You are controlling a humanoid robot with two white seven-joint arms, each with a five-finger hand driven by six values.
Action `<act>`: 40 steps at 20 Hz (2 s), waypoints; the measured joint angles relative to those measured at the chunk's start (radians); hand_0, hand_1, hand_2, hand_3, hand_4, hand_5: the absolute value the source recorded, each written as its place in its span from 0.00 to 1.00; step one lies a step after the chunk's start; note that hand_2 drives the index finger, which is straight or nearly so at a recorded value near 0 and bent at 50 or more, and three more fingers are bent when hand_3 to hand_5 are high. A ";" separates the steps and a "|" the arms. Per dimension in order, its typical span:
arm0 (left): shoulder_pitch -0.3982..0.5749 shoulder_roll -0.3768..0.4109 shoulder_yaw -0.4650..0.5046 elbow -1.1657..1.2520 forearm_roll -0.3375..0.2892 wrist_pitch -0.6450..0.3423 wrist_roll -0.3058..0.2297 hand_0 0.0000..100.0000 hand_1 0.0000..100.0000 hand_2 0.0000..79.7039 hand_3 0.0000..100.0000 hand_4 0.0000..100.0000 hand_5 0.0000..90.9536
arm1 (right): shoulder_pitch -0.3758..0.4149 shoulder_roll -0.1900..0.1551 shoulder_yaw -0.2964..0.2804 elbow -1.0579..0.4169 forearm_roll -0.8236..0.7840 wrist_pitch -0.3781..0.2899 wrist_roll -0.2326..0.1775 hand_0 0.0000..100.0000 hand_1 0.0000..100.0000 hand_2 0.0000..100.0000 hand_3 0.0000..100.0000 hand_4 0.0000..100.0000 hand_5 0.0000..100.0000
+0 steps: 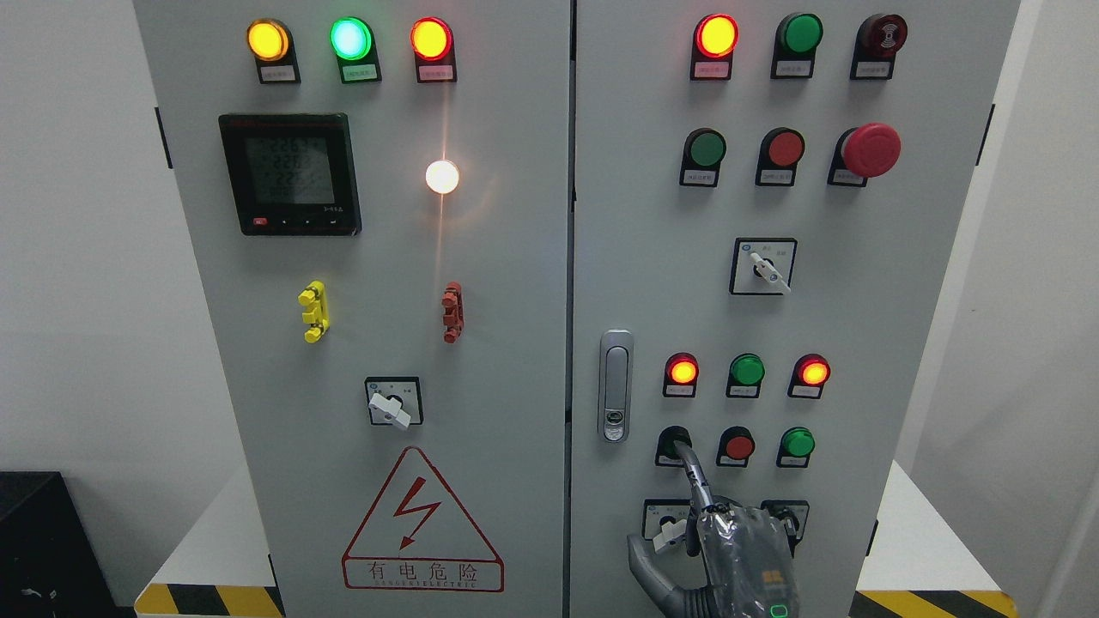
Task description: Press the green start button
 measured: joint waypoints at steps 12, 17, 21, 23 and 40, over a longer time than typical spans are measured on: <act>0.000 0.000 0.000 0.000 0.000 0.000 0.000 0.12 0.56 0.00 0.00 0.00 0.00 | 0.015 0.002 0.001 -0.021 -0.057 -0.018 0.009 0.45 0.33 0.00 0.92 0.84 1.00; 0.000 0.000 0.000 0.000 0.000 0.000 0.000 0.12 0.56 0.00 0.00 0.00 0.00 | 0.048 0.003 0.002 -0.057 -0.116 -0.054 0.016 0.48 0.30 0.00 0.88 0.82 0.92; 0.000 0.000 0.000 0.000 0.000 0.000 0.000 0.12 0.56 0.00 0.00 0.00 0.00 | 0.081 0.003 0.002 -0.098 -0.179 -0.060 0.013 0.47 0.26 0.00 0.70 0.71 0.74; 0.000 0.000 0.000 0.000 0.000 0.000 0.000 0.12 0.56 0.00 0.00 0.00 0.00 | 0.101 0.004 0.003 -0.121 -0.230 -0.060 0.012 0.41 0.24 0.00 0.56 0.60 0.62; 0.000 0.000 0.000 0.000 0.000 0.000 0.000 0.12 0.56 0.00 0.00 0.00 0.00 | 0.262 0.004 0.051 -0.315 -0.835 -0.013 0.169 0.00 0.06 0.00 0.00 0.00 0.00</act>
